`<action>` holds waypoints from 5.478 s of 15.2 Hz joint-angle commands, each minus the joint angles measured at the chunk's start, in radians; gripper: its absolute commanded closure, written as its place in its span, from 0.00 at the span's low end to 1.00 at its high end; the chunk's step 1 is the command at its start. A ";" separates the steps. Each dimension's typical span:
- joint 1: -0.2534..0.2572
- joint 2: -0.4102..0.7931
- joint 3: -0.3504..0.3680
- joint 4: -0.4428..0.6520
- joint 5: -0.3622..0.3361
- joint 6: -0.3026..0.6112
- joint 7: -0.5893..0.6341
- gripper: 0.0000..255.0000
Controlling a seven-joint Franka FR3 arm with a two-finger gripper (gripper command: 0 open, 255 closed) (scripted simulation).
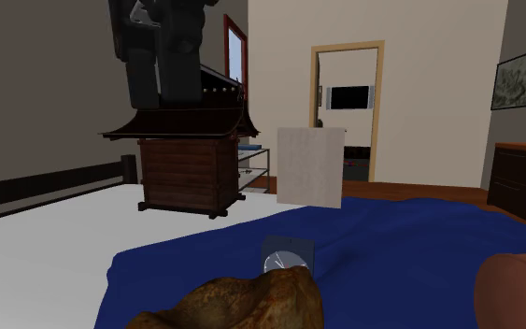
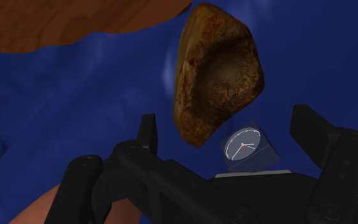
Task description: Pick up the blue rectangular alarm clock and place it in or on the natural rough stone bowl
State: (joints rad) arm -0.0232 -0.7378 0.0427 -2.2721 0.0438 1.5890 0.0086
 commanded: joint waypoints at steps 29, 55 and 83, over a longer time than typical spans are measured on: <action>-0.076 0.938 0.331 0.321 -0.136 0.560 1.059 0.00; -0.066 0.999 0.319 0.288 -0.166 0.650 1.084 1.00; -0.079 0.867 0.335 0.510 -0.099 0.306 1.038 1.00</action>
State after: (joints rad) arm -0.1026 0.1314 0.3777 -1.7730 -0.0563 1.9088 1.0471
